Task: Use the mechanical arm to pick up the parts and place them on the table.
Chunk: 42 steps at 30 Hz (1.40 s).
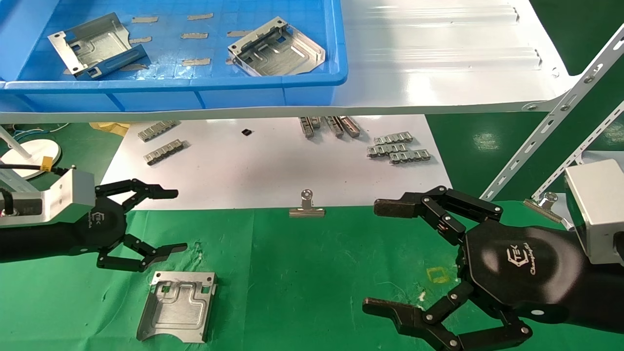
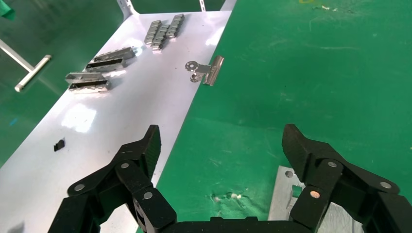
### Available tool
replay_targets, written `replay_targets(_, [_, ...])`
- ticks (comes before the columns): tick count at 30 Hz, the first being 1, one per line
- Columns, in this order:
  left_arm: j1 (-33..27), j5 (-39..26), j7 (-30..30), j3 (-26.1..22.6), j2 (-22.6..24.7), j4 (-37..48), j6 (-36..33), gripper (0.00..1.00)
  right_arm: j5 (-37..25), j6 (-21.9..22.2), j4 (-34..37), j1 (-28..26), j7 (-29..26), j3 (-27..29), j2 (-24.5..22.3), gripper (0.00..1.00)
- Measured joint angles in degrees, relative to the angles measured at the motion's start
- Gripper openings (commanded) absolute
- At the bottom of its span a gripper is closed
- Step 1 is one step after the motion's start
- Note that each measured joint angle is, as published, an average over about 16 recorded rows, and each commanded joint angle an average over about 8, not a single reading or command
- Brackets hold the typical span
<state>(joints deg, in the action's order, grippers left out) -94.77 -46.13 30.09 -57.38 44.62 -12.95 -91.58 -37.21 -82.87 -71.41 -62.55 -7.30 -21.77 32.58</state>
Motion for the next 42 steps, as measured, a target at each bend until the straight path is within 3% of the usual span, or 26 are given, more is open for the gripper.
replay_targets(10, [3.40,0.02,-4.23,4.37,-0.97,-6.58,0.64,1.00,0.00,0.00,0.00,0.00,0.00,0.00,0.00,1.00])
replay_targets(42, [21.53,2.60,-26.50,26.87,-6.22,-39.45,3.83,1.00,0.00,0.00,0.00,0.00,0.00,-0.01,0.00,1.00])
